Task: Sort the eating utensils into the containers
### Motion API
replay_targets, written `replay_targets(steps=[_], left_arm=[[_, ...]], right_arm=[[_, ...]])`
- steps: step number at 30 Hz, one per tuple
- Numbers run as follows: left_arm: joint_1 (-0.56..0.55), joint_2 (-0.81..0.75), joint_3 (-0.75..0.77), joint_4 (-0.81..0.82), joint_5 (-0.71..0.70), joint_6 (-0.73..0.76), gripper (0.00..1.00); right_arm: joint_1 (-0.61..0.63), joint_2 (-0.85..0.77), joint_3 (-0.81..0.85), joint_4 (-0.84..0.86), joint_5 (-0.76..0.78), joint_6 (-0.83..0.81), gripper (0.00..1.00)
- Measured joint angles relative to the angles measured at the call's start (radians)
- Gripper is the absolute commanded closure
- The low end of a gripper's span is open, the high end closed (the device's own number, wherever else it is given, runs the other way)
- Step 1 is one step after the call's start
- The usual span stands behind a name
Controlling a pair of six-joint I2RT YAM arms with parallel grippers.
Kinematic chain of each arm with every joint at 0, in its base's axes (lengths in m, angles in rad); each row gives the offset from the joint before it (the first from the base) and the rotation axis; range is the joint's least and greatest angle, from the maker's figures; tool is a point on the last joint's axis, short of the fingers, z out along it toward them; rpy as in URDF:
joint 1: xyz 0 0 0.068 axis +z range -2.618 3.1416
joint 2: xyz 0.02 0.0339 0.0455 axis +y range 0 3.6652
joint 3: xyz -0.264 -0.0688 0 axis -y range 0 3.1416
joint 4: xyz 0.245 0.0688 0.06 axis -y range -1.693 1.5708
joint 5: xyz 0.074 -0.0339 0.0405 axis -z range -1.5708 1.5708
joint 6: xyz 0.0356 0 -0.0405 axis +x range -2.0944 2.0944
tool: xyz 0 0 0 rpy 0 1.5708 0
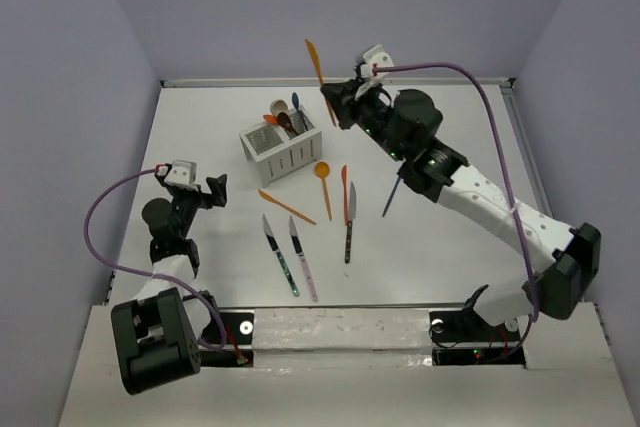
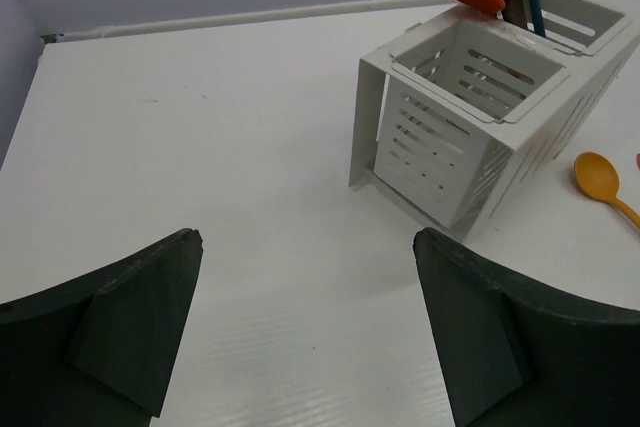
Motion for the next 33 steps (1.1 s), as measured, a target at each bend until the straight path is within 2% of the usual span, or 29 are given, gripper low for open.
replay_targets(steps=[4, 10, 11, 14, 19, 23, 30, 33], left_arm=[[0.062, 0.050, -0.026, 0.124, 0.024, -0.064, 0.01], [0.103, 0.077, -0.044, 0.198, 0.037, -0.109, 0.01], [0.103, 0.077, -0.047, 0.206, 0.040, -0.110, 0.01], [0.103, 0.077, -0.054, 0.232, 0.050, -0.117, 0.01], [0.103, 0.077, -0.063, 0.247, 0.068, -0.117, 0.01], [0.103, 0.079, -0.063, 0.247, 0.073, -0.117, 0.01], [0.103, 0.077, -0.069, 0.259, 0.069, -0.115, 0.01], [0.103, 0.075, -0.076, 0.264, 0.070, -0.112, 0.01]], right_arm=[[0.069, 0.253, 0.218, 0.209, -0.092, -0.044, 1.00], [0.078, 0.728, 0.608, 0.241, -0.233, -0.085, 1.00], [0.078, 0.770, 0.629, 0.241, -0.243, -0.091, 1.00], [0.078, 0.879, 0.639, 0.237, -0.276, -0.105, 1.00], [0.077, 0.962, 0.639, 0.220, -0.304, -0.113, 1.00], [0.078, 0.968, 0.611, 0.245, -0.318, -0.112, 1.00], [0.078, 0.953, 0.440, 0.334, -0.314, -0.120, 1.00], [0.078, 0.949, 0.418, 0.368, -0.313, -0.128, 1.00]])
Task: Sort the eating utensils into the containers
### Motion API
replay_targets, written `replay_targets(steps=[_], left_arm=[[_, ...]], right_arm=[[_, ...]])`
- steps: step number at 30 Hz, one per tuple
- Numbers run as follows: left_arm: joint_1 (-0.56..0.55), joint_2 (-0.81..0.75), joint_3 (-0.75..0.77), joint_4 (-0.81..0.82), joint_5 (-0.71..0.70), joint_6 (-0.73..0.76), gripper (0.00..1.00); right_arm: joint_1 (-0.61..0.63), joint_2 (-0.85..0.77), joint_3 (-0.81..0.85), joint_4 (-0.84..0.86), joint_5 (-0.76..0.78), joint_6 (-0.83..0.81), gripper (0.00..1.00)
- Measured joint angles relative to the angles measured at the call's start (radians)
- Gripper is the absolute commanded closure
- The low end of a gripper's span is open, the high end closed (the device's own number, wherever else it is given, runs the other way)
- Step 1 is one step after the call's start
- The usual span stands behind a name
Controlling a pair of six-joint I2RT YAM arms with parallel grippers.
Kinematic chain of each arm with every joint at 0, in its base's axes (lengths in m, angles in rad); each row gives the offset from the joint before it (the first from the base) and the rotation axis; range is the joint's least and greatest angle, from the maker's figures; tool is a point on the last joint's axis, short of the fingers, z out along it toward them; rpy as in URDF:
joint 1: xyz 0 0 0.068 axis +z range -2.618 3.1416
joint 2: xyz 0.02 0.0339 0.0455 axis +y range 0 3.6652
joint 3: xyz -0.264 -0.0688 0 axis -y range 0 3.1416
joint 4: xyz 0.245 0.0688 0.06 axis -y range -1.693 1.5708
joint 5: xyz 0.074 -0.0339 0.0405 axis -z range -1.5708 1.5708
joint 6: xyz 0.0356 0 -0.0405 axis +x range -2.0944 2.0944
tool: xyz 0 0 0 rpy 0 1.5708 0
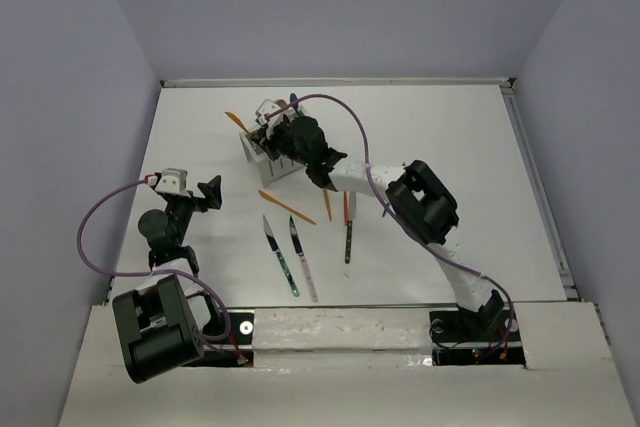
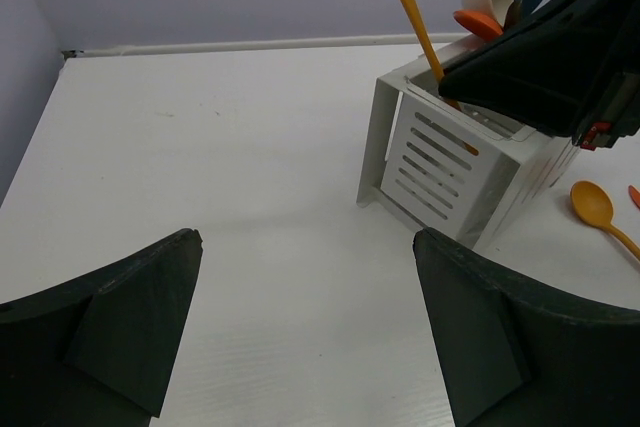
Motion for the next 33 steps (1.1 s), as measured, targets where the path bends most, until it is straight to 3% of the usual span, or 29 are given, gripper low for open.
replay_targets(steps=[1, 4, 8, 18, 22, 28, 31, 33], left_arm=[[0.000, 0.000, 0.000, 0.000, 0.000, 0.000, 0.01], [0.000, 0.000, 0.000, 0.000, 0.000, 0.001, 0.01], [0.000, 0.000, 0.000, 0.000, 0.000, 0.002, 0.01], [0.000, 0.000, 0.000, 0.000, 0.001, 0.003, 0.01], [0.000, 0.000, 0.000, 0.000, 0.000, 0.004, 0.01], [0.000, -0.007, 0.000, 0.001, 0.002, 0.007, 0.01], [0.000, -0.008, 0.000, 0.000, 0.005, 0.008, 0.01], [0.000, -0.008, 0.000, 0.000, 0.005, 0.008, 0.01]], right_arm=[[0.000, -0.002, -0.008, 0.011, 0.000, -0.001, 0.98], [0.000, -0.008, -0.035, 0.050, 0.001, 0.000, 0.77], [0.000, -0.025, -0.068, 0.076, 0.008, -0.002, 0.59], [0.000, -0.112, -0.157, 0.067, 0.032, -0.003, 0.44], [0.006, -0.232, -0.216, -0.054, 0.108, 0.049, 0.43], [0.012, -0.649, -0.414, -0.357, 0.390, 0.269, 0.43], [-0.095, -0.895, -0.607, -0.476, 0.477, 0.426, 0.43], [-0.201, -0.941, -0.680, -0.531, 0.485, 0.506, 0.41]])
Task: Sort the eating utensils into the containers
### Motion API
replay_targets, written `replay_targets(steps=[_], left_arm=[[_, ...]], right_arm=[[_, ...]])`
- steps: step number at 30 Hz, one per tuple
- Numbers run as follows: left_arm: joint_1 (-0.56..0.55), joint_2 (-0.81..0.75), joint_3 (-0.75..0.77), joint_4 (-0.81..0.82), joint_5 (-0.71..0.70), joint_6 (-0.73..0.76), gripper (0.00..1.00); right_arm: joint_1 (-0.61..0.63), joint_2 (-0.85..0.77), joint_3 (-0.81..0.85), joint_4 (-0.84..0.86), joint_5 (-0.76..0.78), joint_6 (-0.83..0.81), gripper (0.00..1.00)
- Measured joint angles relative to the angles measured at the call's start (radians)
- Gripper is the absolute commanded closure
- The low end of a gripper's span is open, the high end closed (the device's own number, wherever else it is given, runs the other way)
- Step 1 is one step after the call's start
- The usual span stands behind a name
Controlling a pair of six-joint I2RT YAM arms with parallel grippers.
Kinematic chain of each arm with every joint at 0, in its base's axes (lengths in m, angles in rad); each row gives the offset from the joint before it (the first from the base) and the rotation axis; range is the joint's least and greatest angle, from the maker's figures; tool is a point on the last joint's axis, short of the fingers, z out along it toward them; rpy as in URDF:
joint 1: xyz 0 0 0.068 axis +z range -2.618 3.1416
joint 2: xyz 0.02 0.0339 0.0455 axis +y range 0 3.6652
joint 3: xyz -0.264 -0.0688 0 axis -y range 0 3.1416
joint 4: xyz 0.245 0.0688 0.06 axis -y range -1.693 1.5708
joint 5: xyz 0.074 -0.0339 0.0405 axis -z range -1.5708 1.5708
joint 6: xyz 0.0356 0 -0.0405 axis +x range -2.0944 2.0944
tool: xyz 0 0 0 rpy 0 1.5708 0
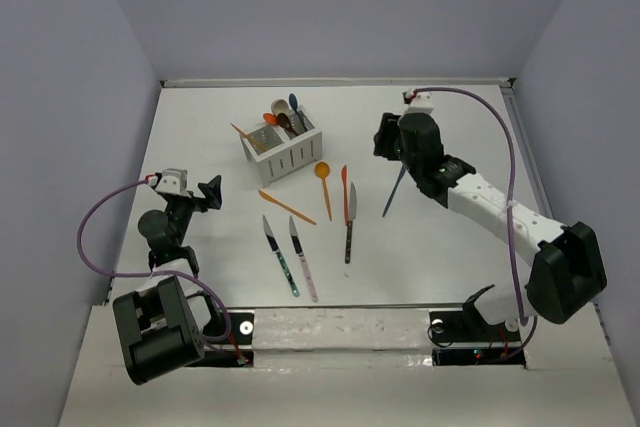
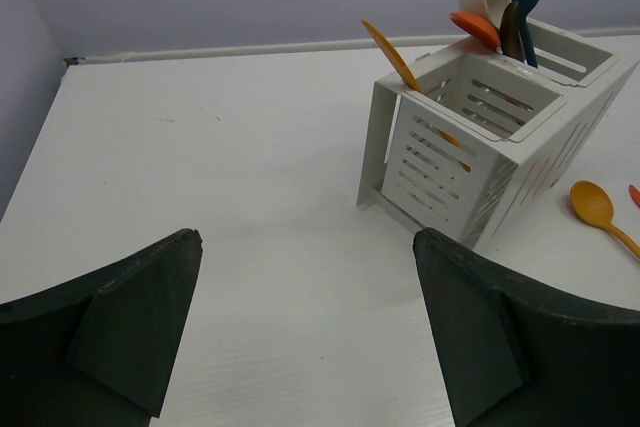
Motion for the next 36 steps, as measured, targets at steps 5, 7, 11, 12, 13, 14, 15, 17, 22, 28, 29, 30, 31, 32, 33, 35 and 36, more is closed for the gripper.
replay_targets(steps=[5, 7, 11, 12, 13, 14, 15, 17, 22, 28, 29, 30, 31, 32, 33, 35, 36], left_arm=[[0.000, -0.002, 0.000, 0.000, -0.001, 0.000, 0.01], [0.000, -0.006, -0.002, 0.001, -0.001, 0.000, 0.01], [0.000, -0.011, -0.006, 0.000, -0.004, 0.003, 0.01], [0.000, -0.012, -0.006, 0.000, -0.005, 0.003, 0.01], [0.000, -0.013, -0.006, 0.000, -0.006, 0.003, 0.01], [0.000, -0.013, -0.006, 0.000, -0.006, 0.003, 0.01], [0.000, -0.014, -0.006, 0.000, -0.008, 0.003, 0.01], [0.000, -0.016, -0.006, 0.000, -0.009, 0.004, 0.01], [0.000, -0.017, -0.006, 0.000, -0.011, 0.004, 0.01], [0.000, -0.021, -0.006, 0.000, -0.021, 0.023, 0.01], [0.000, -0.023, -0.006, 0.000, -0.022, 0.026, 0.01], [0.000, -0.024, -0.007, 0.000, -0.023, 0.027, 0.01], [0.000, -0.025, -0.007, 0.000, -0.024, 0.030, 0.01], [0.000, -0.025, -0.007, 0.000, -0.024, 0.031, 0.01], [0.000, -0.025, -0.007, 0.000, -0.025, 0.031, 0.01], [0.000, -0.025, -0.009, 0.000, -0.027, 0.033, 0.01], [0.000, -0.025, -0.011, 0.000, -0.028, 0.033, 0.01]], right_arm=[[-0.151, 0.120, -0.123, -0.187, 0.053, 0.125, 0.36], [-0.151, 0.176, -0.124, -0.238, 0.045, 0.145, 0.36], [-0.149, 0.252, -0.106, -0.288, 0.026, 0.169, 0.41], [-0.153, 0.271, -0.087, -0.296, 0.023, 0.170, 0.41], [-0.154, 0.283, -0.075, -0.296, 0.022, 0.171, 0.41], [-0.154, 0.303, -0.054, -0.296, 0.023, 0.173, 0.41], [-0.156, 0.319, -0.041, -0.294, 0.025, 0.174, 0.41], [-0.158, 0.345, -0.034, -0.292, 0.026, 0.176, 0.42], [-0.158, 0.400, -0.017, -0.294, 0.027, 0.172, 0.59], [-0.159, 0.426, 0.011, -0.288, 0.044, 0.176, 1.00], [-0.159, 0.426, 0.011, -0.288, 0.044, 0.176, 1.00], [-0.159, 0.425, 0.011, -0.288, 0.045, 0.175, 1.00], [-0.159, 0.423, 0.011, -0.288, 0.048, 0.175, 1.00], [-0.159, 0.421, 0.008, -0.288, 0.052, 0.175, 1.00], [-0.159, 0.417, 0.005, -0.290, 0.060, 0.175, 1.00], [-0.159, 0.399, -0.008, -0.291, 0.073, 0.173, 1.00], [-0.156, 0.372, -0.025, -0.296, 0.086, 0.169, 1.00]])
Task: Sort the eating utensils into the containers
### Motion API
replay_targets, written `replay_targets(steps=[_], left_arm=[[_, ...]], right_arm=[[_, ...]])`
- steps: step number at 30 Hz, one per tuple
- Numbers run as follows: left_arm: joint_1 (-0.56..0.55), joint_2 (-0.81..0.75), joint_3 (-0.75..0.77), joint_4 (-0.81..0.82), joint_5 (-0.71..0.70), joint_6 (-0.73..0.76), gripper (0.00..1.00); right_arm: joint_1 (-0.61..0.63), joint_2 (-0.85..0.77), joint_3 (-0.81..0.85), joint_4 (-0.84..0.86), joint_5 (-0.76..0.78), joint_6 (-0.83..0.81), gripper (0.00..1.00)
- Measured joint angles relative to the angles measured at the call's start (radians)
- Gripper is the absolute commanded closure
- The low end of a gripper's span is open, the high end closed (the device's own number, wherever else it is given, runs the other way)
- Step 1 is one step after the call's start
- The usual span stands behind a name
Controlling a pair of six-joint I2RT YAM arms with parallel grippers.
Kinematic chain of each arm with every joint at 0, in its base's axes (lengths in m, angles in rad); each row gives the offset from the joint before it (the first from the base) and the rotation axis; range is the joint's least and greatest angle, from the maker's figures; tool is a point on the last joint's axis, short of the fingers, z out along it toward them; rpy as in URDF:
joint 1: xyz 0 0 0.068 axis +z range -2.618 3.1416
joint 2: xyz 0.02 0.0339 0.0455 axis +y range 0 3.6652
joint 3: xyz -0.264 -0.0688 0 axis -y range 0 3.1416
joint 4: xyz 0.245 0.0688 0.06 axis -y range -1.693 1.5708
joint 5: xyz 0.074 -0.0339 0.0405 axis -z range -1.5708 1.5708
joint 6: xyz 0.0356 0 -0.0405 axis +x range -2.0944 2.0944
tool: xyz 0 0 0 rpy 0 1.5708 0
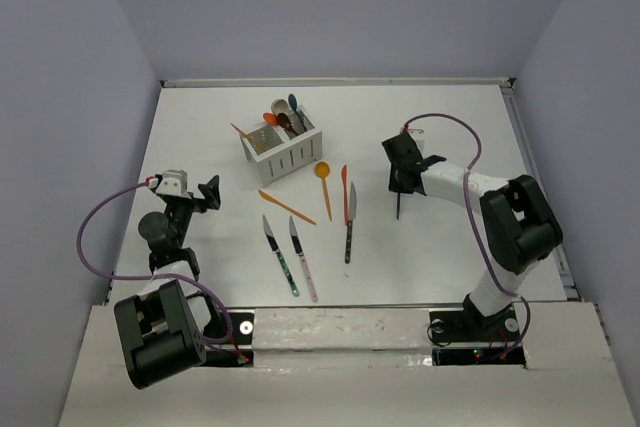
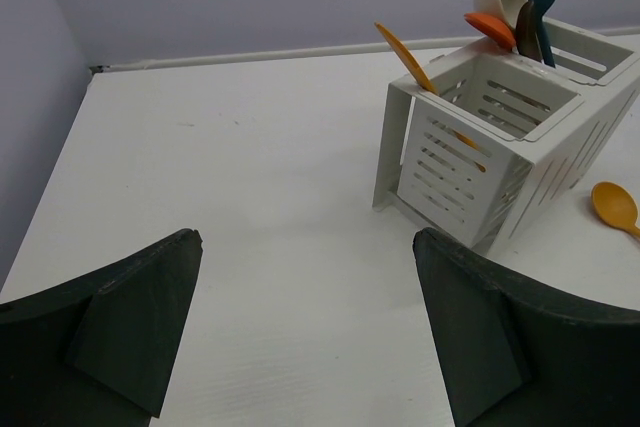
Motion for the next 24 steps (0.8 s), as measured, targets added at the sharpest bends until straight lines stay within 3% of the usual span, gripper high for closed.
replay_targets(steps=[5, 8, 11, 13, 18, 24], left_arm=[[0.000, 0.000, -0.004, 0.000, -0.003, 0.000, 0.01], [0.000, 0.000, -0.006, 0.005, -0.004, 0.000, 0.01], [0.000, 0.000, -0.008, 0.008, -0.004, 0.000, 0.01], [0.000, 0.000, -0.008, 0.010, -0.004, 0.000, 0.01], [0.000, 0.000, -0.008, 0.016, -0.006, 0.000, 0.01], [0.000, 0.001, -0.008, 0.016, -0.012, 0.000, 0.01]], right_arm=[[0.091, -0.239, -0.034, 0.058, 0.125, -0.135, 1.00], [0.266, -0.391, -0.033, 0.339, 0.185, -0.333, 1.00], [0.397, -0.415, -0.020, 0.658, 0.134, -0.534, 1.00], [0.438, -0.357, 0.019, 0.808, 0.093, -0.649, 1.00], [0.483, 0.016, 0.338, 1.080, 0.016, -0.921, 1.00], [0.496, 0.395, 0.623, 1.086, -0.118, -1.023, 1.00]])
